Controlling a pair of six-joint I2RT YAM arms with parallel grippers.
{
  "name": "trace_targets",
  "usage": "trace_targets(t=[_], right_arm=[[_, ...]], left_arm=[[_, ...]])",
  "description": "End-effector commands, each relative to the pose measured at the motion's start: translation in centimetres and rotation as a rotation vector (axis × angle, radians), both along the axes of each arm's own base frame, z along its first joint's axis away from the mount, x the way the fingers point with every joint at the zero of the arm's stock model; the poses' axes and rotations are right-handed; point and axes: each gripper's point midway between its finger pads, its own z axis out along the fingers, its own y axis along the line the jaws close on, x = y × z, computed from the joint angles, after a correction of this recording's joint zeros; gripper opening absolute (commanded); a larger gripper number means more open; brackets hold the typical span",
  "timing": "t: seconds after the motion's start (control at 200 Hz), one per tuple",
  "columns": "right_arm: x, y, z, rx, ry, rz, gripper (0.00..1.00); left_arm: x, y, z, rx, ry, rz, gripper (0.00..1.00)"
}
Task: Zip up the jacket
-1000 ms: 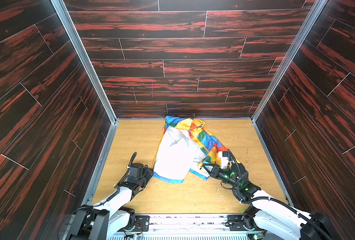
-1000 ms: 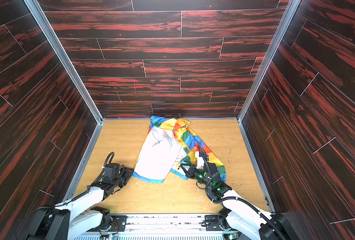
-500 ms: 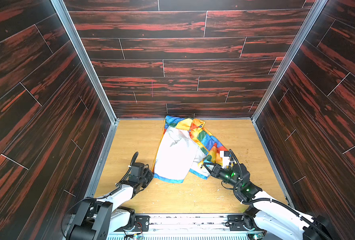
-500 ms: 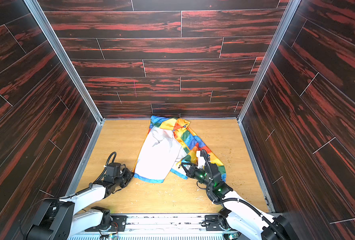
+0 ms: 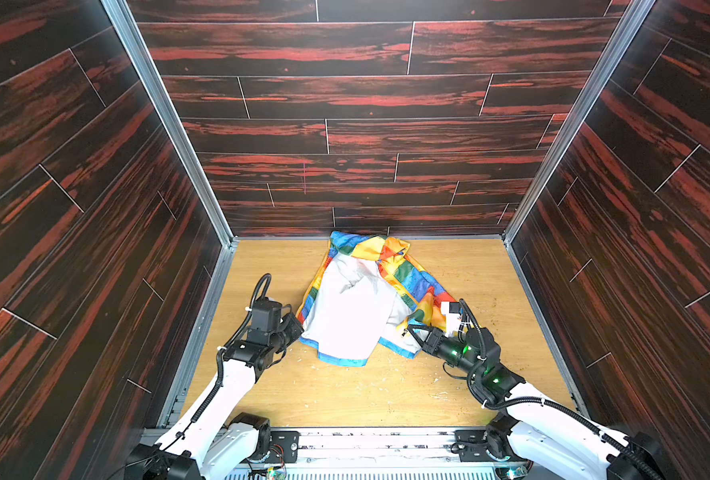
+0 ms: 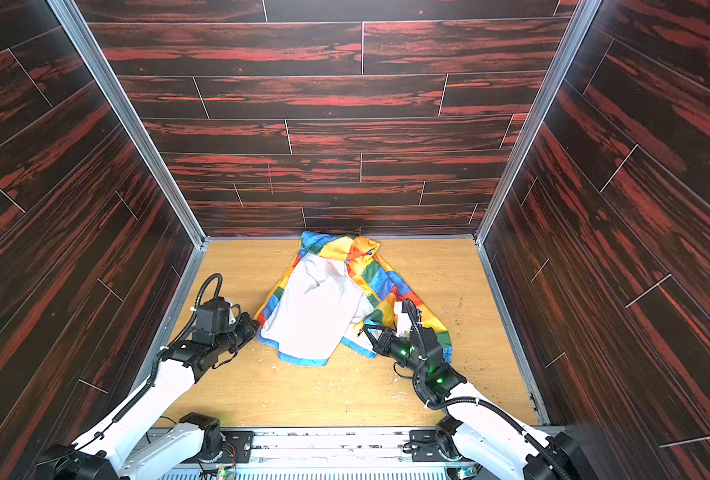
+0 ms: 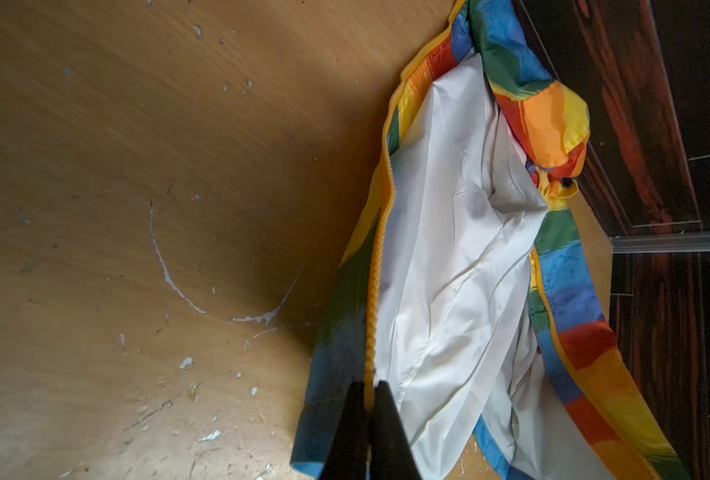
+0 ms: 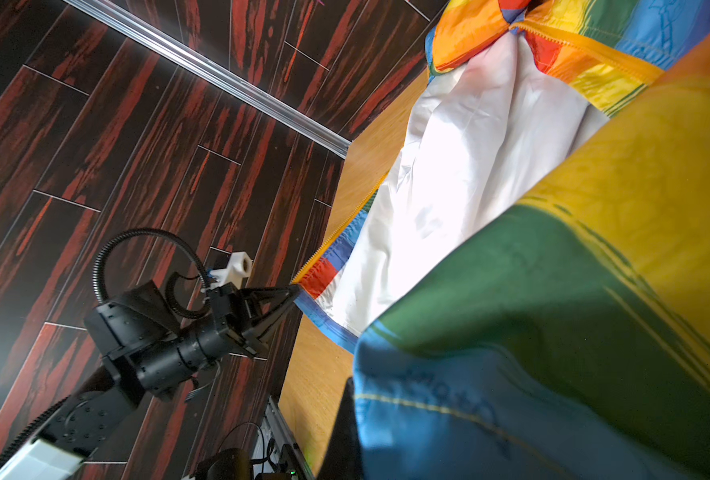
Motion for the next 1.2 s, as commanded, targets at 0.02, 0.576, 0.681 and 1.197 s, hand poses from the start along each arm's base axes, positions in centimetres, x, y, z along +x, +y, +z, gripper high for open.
trace_targets(t=[0.02,0.576,0.681,1.197], right_arm=[[-0.2,-0.1,-0.3,0.006,0.005,-0.007,0.0],[-0.9,-2.1,-3.3,-0.057,0.075,-0.072,0.0],[-1.1,-2.4,-3.6,-0.06,0.083,-0.082,0.0],[-1.2,-2.2,-3.6,-0.054,0.09,-0.069,0.0]], left_arm=[[0.4,-3.0,2.5,0.081,-0.046,-0.152,0.0],[-2.2,-22.5,-1.9,0.211,-0.004,-0.715,0.0],[-2.8,-22.7,-4.4,0.235,0.062,-0.723,0.0],[-3.1,-11.7,-9.5,0.578,0.273,-0.4,0.0]])
